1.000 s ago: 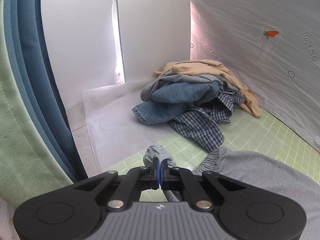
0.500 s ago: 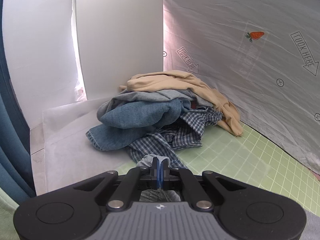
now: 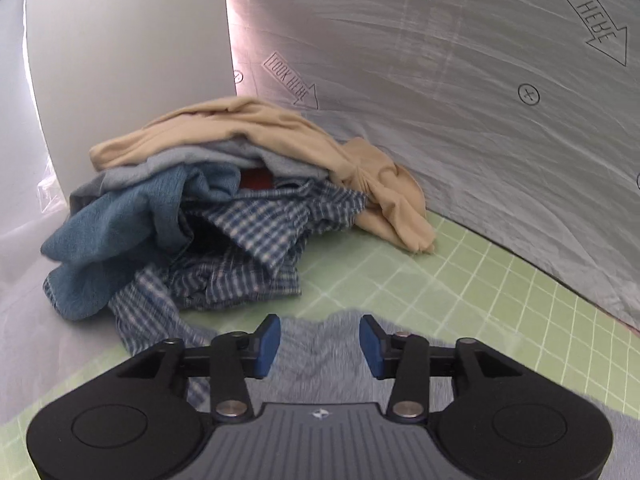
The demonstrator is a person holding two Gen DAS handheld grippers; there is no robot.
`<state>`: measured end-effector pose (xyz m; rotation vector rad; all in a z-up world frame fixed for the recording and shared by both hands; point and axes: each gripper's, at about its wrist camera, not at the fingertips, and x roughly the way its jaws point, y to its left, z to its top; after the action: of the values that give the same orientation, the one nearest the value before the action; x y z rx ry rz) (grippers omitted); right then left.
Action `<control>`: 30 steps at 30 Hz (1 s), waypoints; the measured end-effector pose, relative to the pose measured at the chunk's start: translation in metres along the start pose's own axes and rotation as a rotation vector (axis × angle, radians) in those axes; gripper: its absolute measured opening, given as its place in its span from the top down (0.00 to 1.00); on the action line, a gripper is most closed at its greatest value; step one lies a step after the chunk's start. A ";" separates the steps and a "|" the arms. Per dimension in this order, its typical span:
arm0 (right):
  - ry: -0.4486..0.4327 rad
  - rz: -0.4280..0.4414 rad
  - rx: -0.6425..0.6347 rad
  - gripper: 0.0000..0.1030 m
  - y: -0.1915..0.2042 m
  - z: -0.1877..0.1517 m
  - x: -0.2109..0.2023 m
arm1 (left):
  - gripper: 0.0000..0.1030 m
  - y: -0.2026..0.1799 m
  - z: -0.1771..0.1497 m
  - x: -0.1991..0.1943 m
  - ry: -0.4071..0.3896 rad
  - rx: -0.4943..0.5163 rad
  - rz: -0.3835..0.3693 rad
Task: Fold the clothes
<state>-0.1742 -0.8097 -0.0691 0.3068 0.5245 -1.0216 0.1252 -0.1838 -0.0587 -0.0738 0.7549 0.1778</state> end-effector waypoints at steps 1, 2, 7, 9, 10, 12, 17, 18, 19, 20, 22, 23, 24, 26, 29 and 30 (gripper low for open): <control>0.025 -0.013 0.014 0.34 -0.007 -0.012 -0.005 | 0.49 0.004 -0.010 -0.005 0.020 -0.015 -0.003; 0.053 -0.034 0.035 0.34 -0.017 -0.025 -0.009 | 0.47 0.008 -0.020 -0.008 0.041 -0.035 -0.007; 0.154 -0.113 0.179 0.31 -0.058 -0.074 -0.027 | 0.33 0.028 -0.067 -0.025 0.144 -0.136 -0.029; 0.177 -0.089 0.245 0.30 -0.066 -0.086 -0.028 | 0.33 0.036 -0.086 -0.031 0.185 -0.176 -0.037; 0.184 -0.077 0.263 0.30 -0.067 -0.088 -0.027 | 0.33 0.040 -0.096 -0.035 0.206 -0.196 -0.041; 0.188 -0.056 0.269 0.31 -0.065 -0.091 -0.025 | 0.33 0.032 -0.102 -0.037 0.209 -0.208 -0.072; 0.222 -0.025 0.249 0.69 -0.055 -0.092 -0.016 | 0.35 -0.003 -0.107 -0.035 0.218 -0.163 -0.076; 0.214 -0.024 0.260 0.72 -0.056 -0.093 -0.017 | 0.39 -0.008 -0.108 -0.034 0.222 -0.162 -0.071; 0.211 -0.019 0.257 0.79 -0.057 -0.094 -0.017 | 0.48 -0.012 -0.110 -0.034 0.219 -0.163 -0.067; 0.211 -0.012 0.251 0.92 -0.057 -0.095 -0.018 | 0.51 -0.016 -0.112 -0.034 0.213 -0.161 -0.062; 0.211 0.012 0.223 0.99 -0.060 -0.096 -0.019 | 0.88 -0.018 -0.114 -0.036 0.202 -0.158 -0.064; 0.206 0.018 0.212 1.00 -0.062 -0.097 -0.020 | 0.95 -0.017 -0.116 -0.036 0.197 -0.158 -0.069; 0.198 0.011 0.195 1.00 -0.066 -0.098 -0.023 | 0.94 -0.016 -0.117 -0.037 0.193 -0.161 -0.076; 0.181 -0.020 0.164 1.00 -0.076 -0.099 -0.029 | 0.95 -0.013 -0.118 -0.040 0.182 -0.140 -0.083; 0.166 -0.075 0.162 1.00 -0.104 -0.100 -0.042 | 0.96 -0.003 -0.117 -0.052 0.160 -0.105 -0.070; 0.175 -0.077 0.192 1.00 -0.118 -0.102 -0.047 | 0.95 0.002 -0.117 -0.056 0.158 -0.104 -0.071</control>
<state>-0.3231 -0.7856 -0.1286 0.5538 0.6006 -1.1288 0.0063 -0.2049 -0.1053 -0.2150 0.8995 0.1442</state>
